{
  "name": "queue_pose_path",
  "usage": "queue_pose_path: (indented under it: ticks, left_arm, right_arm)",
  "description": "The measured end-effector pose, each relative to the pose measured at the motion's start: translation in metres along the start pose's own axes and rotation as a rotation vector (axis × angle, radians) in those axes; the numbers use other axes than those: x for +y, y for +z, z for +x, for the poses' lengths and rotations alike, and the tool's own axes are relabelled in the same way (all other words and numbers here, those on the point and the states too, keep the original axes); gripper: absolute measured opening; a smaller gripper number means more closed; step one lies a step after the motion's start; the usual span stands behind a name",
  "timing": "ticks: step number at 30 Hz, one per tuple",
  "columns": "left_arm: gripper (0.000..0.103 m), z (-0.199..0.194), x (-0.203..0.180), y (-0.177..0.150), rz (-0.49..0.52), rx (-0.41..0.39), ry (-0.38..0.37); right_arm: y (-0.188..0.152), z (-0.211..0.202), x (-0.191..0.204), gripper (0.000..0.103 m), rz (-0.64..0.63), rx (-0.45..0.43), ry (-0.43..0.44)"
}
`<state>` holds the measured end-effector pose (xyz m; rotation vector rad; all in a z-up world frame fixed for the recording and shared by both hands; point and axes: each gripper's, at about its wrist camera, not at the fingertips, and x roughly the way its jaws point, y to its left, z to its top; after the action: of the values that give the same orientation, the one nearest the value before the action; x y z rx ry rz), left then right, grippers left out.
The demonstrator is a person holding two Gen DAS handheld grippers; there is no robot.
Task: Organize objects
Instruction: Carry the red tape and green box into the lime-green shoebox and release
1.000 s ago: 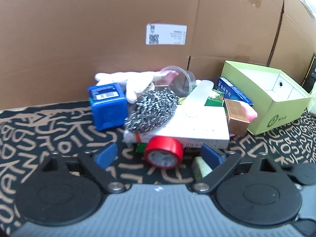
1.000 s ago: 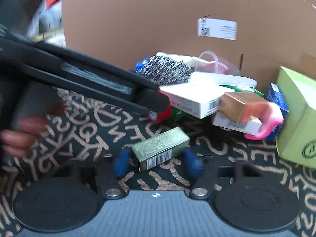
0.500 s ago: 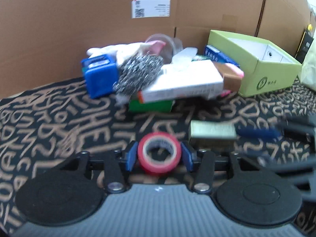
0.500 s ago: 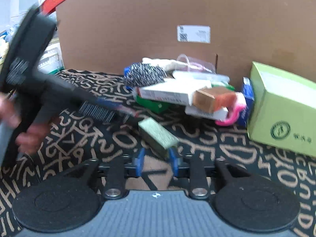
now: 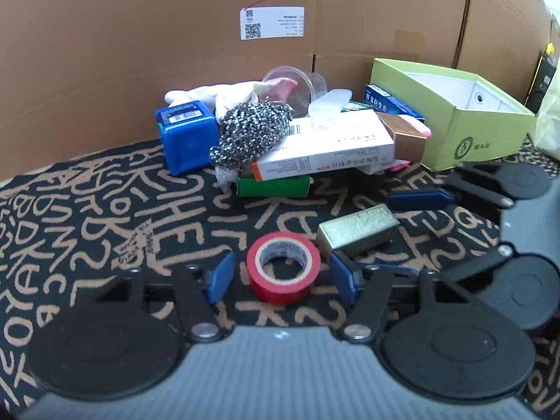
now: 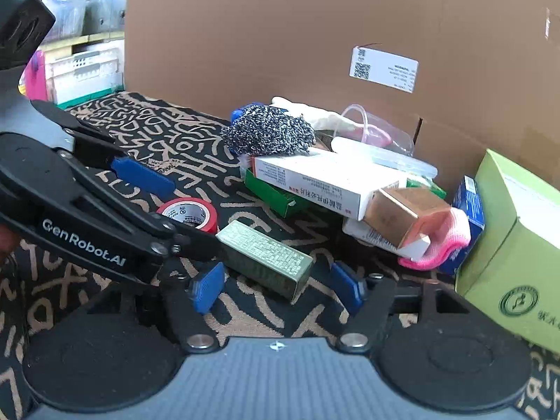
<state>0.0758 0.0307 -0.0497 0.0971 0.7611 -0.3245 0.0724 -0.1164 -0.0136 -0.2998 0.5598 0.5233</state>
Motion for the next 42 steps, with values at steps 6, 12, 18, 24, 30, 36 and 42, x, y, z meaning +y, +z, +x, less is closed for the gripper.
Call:
queue_pose_path:
  ticks: [6,12,18,24,30,36,42]
  left_arm:
    - [0.063,0.001,0.006,0.001,-0.011,0.002,0.008]
    - [0.063,0.019,-0.002,0.002,0.01,0.022,0.006]
    - [0.046,0.013,-0.002,0.001,0.009,0.022,0.018]
    - [0.046,-0.014,-0.011,0.017,-0.033,-0.036,-0.064]
    - [0.046,-0.031,-0.054,0.072,0.028,-0.146,-0.208]
    - [0.046,-0.012,-0.104,0.132,0.064,-0.157,-0.289]
    - [0.046,0.033,-0.155,0.181,0.092,-0.143,-0.273]
  right_arm:
    - [0.011,0.011,-0.002,0.053,-0.051,0.024,0.091]
    - [-0.007,-0.016,-0.003,0.026,0.06,0.039,0.102]
    - [-0.019,-0.038,0.0,0.026,0.133,0.004,0.081]
    - [-0.019,-0.072,-0.007,0.026,0.177,-0.079,0.053]
    - [-0.005,-0.113,-0.043,0.026,0.207,-0.178,-0.078]
    - [0.005,-0.134,-0.096,0.026,0.239,-0.194,-0.272]
    - [0.012,-0.112,-0.158,0.026,0.278,-0.113,-0.412]
